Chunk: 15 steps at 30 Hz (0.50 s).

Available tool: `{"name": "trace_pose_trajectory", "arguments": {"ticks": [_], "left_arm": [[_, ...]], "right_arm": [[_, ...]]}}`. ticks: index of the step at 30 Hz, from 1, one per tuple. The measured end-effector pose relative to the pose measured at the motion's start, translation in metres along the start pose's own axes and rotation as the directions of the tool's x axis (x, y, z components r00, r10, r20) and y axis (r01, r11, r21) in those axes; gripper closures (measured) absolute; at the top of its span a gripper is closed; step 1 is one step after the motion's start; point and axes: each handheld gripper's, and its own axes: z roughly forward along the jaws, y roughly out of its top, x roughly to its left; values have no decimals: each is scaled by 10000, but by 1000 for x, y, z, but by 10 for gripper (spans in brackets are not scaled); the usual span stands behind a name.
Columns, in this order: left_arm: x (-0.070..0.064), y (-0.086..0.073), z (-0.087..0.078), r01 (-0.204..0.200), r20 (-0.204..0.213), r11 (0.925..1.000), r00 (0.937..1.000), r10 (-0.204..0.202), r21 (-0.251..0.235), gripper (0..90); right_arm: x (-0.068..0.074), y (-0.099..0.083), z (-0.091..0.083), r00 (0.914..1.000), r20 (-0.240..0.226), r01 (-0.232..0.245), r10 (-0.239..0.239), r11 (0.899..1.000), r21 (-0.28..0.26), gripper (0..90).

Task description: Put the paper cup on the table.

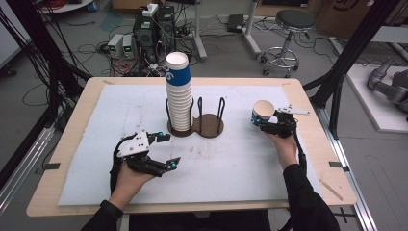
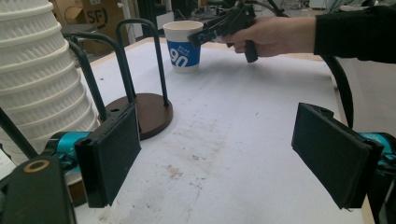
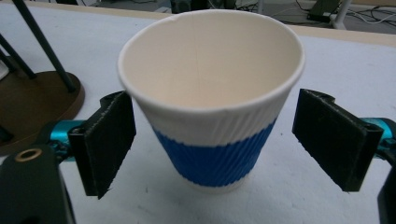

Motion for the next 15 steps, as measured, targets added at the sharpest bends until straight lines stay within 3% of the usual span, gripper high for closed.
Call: {"name": "trace_pose_trajectory", "arguments": {"ticks": [5,7,15], "left_arm": [[0,0,1,46,-45,10000,10000,-46,-36,154],[0,0,1,48,-55,10000,10000,-48,-27,154],[3,0,4,120,-167,9999,9998,-119,67,154]], "right_arm": [[0,-2,-17,9987,-263,-439,436,9990,-119,139],[2,-1,-25,9988,-357,-331,328,9994,-79,139],[20,1,-49,9933,-1159,-160,48,9953,-960,141]]}}
